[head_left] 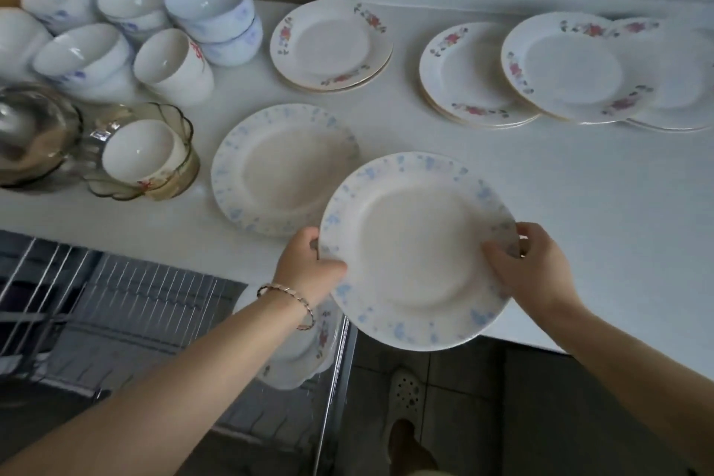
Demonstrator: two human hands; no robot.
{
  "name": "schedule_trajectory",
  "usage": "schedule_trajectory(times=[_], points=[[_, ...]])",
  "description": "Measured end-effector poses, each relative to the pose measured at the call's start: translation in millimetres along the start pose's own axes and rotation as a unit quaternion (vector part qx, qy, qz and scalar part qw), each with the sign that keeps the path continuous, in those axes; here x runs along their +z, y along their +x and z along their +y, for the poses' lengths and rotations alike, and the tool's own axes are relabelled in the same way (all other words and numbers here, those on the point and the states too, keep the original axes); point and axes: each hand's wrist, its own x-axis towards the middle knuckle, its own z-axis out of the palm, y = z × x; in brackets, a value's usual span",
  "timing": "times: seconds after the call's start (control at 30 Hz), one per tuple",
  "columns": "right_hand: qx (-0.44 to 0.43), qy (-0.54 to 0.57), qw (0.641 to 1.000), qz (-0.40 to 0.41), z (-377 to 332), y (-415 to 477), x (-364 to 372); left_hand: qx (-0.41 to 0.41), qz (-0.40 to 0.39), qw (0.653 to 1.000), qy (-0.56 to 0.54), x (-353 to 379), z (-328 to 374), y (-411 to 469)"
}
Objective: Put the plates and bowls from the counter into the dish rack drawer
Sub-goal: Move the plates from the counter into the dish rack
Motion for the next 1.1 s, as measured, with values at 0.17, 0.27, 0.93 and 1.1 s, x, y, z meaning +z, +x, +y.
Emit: schedule_trajectory(times=[0.17,0.27,0.93,1.1], points=[[-0.056,-0.012,0.994,-0.094,-22.0,-85.7,64.0,-0.028,0.022,0.999,0.006,-90.6,-76.5,-41.4],[-0.060,-0.029,0.988,-0.138,-25.0,-128.2,113.8,-0.046,0.016,0.999,0.005,-138.6,-131.4,-54.3],[0.246,-0.068,0.962,-0.100,74.2,-128.4,360.7,-0.127,-0.022,0.975,0.183,-128.8,-328.0,85.5],[0.240,-0.096,0.964,-0.055,86.6,-96.3,364.8,-0.137,-0.020,0.966,0.217,-88.0,-318.3,120.4]])
